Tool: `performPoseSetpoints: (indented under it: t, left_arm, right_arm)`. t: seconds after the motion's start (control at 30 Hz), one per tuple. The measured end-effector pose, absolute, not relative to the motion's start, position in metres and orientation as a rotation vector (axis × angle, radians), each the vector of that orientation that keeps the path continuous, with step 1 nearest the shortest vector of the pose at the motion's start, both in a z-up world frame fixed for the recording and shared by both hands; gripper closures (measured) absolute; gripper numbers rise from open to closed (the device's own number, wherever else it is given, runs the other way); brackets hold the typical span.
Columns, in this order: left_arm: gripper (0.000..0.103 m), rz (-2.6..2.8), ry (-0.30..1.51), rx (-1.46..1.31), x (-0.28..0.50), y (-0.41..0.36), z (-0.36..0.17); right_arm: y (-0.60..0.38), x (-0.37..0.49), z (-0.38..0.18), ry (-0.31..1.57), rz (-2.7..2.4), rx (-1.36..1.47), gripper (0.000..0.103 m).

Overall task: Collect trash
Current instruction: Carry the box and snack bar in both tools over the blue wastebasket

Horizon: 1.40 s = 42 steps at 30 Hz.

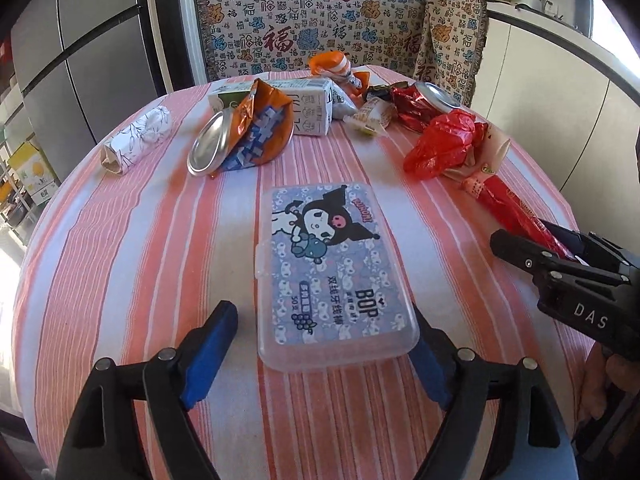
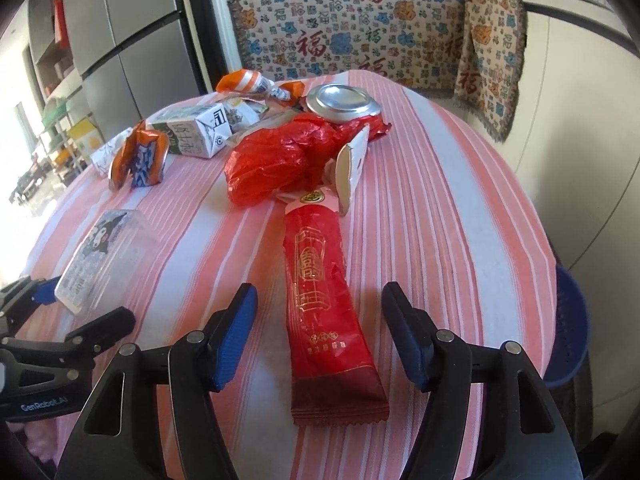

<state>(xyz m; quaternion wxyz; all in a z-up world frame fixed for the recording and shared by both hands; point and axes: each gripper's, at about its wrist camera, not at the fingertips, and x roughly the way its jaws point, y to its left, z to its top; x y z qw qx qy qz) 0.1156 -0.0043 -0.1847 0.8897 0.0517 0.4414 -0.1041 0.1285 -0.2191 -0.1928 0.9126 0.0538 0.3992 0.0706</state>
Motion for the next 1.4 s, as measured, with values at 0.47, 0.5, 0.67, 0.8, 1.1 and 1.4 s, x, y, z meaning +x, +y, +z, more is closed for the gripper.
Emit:
performPoseSetpoints:
  t: [0.47,0.5,0.67,0.8,1.1,1.4]
  left_arm:
    - [0.020,-0.333,1.025,0.089,0.135,0.004,-0.165]
    - [0.020,-0.336,1.040,0.095,0.138,0.002,-0.165]
    - [0.039,-0.317,1.024,0.121,0.140,0.002,-0.160]
    - [0.039,-0.342,1.003,0.056,0.123,0.010,-0.154]
    - [0.039,-0.412,0.954,0.007,0.095,-0.015,-0.141]
    - [0.039,-0.559,0.907,-0.004,0.092,-0.088,-0.119]
  right_arm:
    - [-0.217,0.174,-0.168,1.144,0.333,0.007,0.033]
    - [-0.214,0.179,-0.168,1.161,0.334,-0.006,0.044]
    - [-0.204,0.174,-0.166,1.167,0.376,-0.007,0.089]
    - [-0.210,0.152,-0.155,1.146,0.479,0.117,0.090]
    - [-0.245,0.134,-0.143,1.075,0.503,0.237,0.092]
    - [-0.323,0.132,-0.118,0.974,0.403,0.352,0.092]
